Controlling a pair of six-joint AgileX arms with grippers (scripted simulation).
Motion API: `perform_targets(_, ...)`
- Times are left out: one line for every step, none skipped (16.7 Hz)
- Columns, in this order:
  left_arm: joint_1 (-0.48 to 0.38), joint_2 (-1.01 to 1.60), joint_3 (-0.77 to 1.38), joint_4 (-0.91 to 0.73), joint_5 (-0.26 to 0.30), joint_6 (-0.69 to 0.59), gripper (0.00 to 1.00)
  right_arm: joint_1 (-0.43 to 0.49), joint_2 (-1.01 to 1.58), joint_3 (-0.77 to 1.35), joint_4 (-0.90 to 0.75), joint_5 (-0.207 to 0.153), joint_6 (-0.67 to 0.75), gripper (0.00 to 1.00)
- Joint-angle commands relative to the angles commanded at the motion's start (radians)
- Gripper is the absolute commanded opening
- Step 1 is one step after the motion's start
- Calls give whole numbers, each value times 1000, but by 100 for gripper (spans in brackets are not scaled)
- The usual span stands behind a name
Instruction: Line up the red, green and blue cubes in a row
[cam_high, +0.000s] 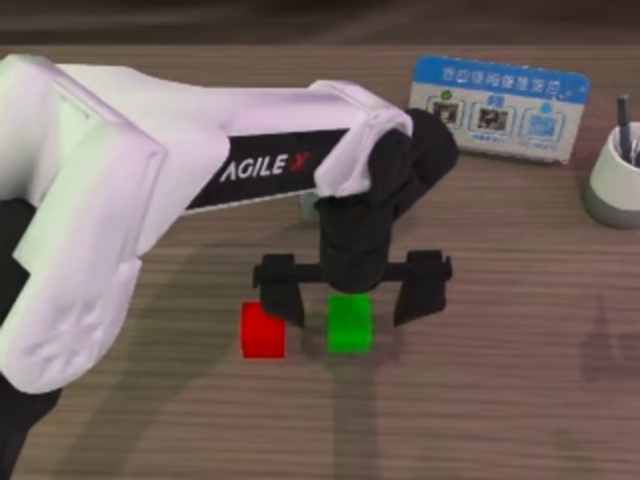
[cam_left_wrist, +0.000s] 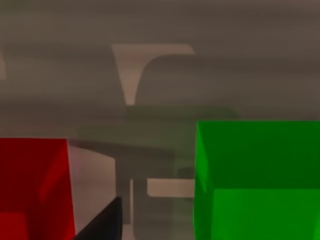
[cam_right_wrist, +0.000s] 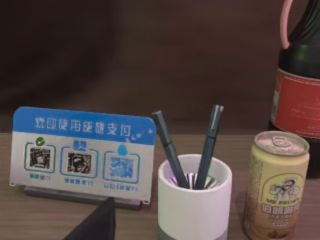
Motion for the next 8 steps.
perform_targets(0,-1,0,0,0,0,100,0,0,0,0,0,0,100)
perform_targets(0,-1,3,-4,0,0,100,0,0,0,0,0,0,100)
perform_targets(0,-4,15,-17,0,0,100,0,0,0,0,0,0,100)
perform_targets(1,-9,34,-41,1,-1,100,0,0,0,0,0,0,100)
perform_targets(4,-17,56,-72,1,-2,100,0,0,0,0,0,0,100)
perform_targets(7,-26,81,-108,1,-3,100,0,0,0,0,0,0,100)
perform_targets(10,-35,107,-147,0,-4,100,0,0,0,0,0,0,100)
perform_targets(12,-45,132,-184,0,-5,100,0,0,0,0,0,0,100)
